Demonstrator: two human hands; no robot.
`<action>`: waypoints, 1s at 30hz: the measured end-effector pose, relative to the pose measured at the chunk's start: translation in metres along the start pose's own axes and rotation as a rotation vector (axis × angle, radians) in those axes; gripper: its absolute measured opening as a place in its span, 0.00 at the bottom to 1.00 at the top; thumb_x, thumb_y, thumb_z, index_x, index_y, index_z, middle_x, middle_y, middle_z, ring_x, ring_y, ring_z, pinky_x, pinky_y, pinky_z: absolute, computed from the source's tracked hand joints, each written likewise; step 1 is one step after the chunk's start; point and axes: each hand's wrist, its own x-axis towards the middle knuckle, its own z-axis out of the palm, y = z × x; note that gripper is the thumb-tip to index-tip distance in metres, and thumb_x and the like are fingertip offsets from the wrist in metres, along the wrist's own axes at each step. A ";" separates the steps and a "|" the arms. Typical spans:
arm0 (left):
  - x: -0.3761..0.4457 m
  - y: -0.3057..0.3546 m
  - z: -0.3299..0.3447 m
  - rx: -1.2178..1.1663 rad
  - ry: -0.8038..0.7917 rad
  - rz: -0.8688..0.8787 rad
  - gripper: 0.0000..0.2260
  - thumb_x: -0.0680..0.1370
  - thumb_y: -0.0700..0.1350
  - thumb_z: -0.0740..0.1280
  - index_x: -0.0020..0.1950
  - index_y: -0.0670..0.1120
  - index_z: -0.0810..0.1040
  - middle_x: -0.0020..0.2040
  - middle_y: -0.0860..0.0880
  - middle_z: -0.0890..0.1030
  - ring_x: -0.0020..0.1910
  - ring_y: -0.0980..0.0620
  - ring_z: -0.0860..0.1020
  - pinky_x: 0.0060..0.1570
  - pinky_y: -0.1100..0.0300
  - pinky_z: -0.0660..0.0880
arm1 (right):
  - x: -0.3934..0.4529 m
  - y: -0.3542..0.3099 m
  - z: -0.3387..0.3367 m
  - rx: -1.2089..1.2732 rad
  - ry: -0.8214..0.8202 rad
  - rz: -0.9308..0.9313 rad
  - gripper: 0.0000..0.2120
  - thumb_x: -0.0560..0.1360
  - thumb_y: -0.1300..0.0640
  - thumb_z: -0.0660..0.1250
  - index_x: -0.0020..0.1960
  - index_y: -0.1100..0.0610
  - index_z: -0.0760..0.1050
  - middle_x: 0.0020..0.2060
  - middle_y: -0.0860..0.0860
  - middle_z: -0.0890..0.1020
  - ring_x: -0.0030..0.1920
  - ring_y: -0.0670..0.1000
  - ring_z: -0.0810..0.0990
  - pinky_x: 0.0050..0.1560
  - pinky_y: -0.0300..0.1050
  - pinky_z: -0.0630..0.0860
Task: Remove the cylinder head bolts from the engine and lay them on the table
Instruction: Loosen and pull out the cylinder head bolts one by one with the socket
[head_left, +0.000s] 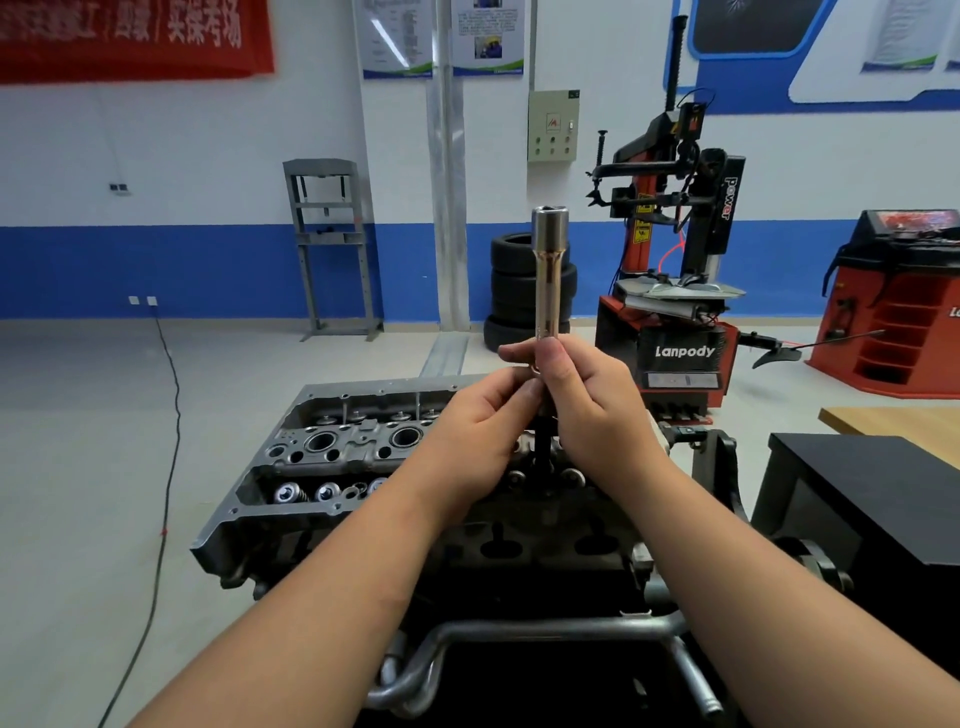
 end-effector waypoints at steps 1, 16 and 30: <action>0.001 -0.001 0.000 0.004 0.014 0.014 0.10 0.85 0.51 0.64 0.63 0.52 0.81 0.55 0.51 0.87 0.57 0.54 0.84 0.53 0.61 0.79 | 0.000 -0.001 0.000 0.001 0.002 -0.011 0.17 0.80 0.44 0.61 0.55 0.55 0.81 0.45 0.46 0.84 0.48 0.44 0.83 0.43 0.36 0.78; -0.001 -0.001 -0.002 -0.001 -0.039 -0.013 0.15 0.87 0.52 0.57 0.69 0.55 0.78 0.60 0.57 0.85 0.62 0.60 0.81 0.59 0.62 0.76 | 0.000 -0.004 -0.003 0.030 -0.032 0.031 0.21 0.79 0.43 0.60 0.58 0.56 0.82 0.44 0.44 0.85 0.49 0.43 0.83 0.45 0.33 0.77; -0.001 -0.001 -0.001 0.017 -0.012 0.004 0.11 0.87 0.51 0.59 0.62 0.61 0.80 0.58 0.59 0.86 0.59 0.61 0.83 0.53 0.63 0.78 | -0.001 -0.003 -0.002 -0.026 0.028 -0.018 0.12 0.81 0.49 0.63 0.51 0.54 0.82 0.40 0.43 0.84 0.44 0.43 0.82 0.42 0.32 0.75</action>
